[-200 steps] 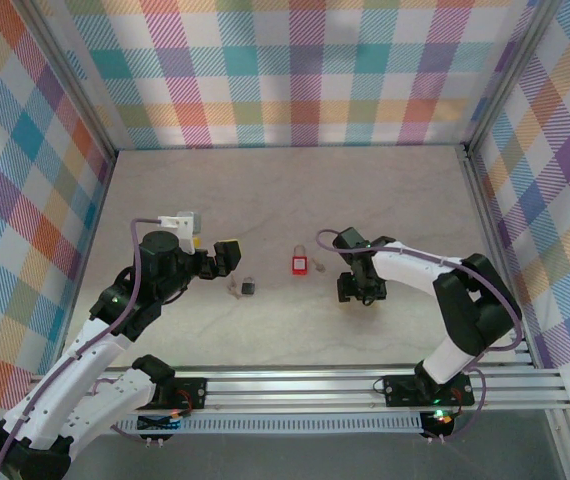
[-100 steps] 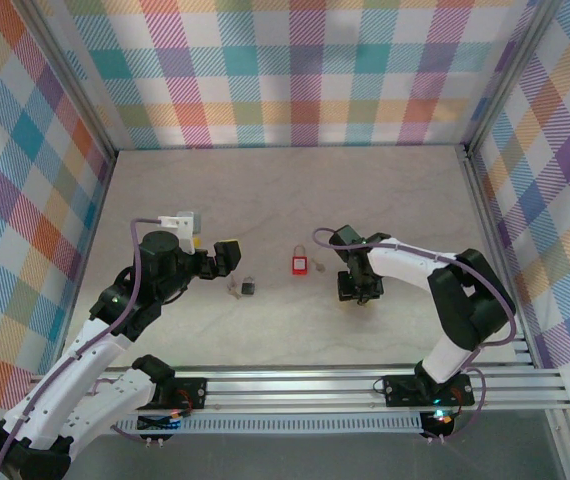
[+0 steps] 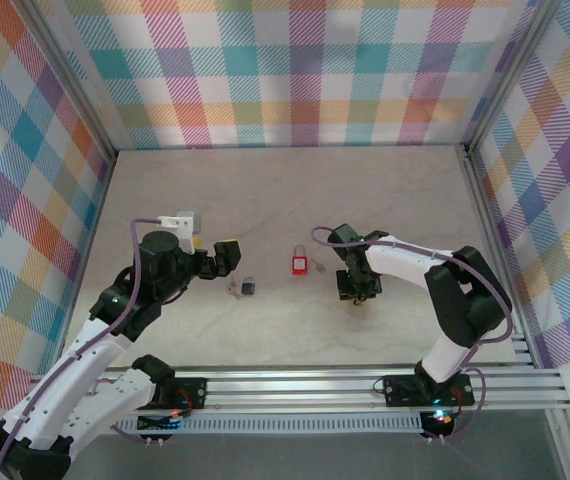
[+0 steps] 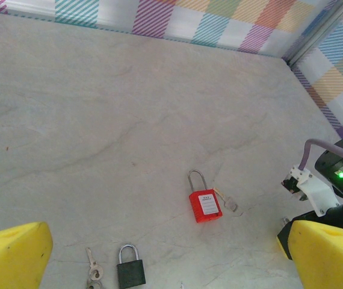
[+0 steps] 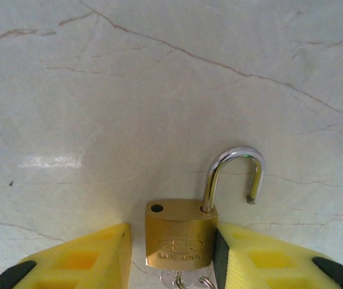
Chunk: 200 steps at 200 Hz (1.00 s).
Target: Lock with the key
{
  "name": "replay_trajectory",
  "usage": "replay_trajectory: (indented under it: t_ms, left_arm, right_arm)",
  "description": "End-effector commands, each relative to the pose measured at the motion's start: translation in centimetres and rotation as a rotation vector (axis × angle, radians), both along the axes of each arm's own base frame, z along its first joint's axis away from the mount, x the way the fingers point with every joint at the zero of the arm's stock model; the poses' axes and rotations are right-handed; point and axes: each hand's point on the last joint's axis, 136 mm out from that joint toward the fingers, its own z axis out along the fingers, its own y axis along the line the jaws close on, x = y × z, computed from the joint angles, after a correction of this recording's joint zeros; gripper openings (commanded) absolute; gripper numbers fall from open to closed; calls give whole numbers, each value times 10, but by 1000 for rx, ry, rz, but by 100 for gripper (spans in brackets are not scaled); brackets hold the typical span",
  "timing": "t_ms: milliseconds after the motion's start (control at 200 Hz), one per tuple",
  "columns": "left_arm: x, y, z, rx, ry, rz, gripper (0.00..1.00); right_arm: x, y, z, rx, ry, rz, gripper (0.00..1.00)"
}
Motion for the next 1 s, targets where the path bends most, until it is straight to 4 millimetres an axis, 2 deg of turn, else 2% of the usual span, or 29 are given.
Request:
replay_trajectory:
  t_ms: [0, 495, 740, 995]
  left_arm:
    - [-1, 3, -2, 13, -7, 6, 100]
    - [0, 2, -3, 15, -3, 5, 100]
    - [1, 2, -4, 14, 2, 7, 100]
    - [1, 2, -4, 15, 2, 10, 100]
  right_arm:
    - [-5, -13, -16, -67, 38, 3, 37]
    - [-4, -7, -13, -29, 21, 24, 22]
    - [-3, 2, -2, 46, -23, 45, 22]
    - [-3, 2, 0, 47, -23, 43, 22]
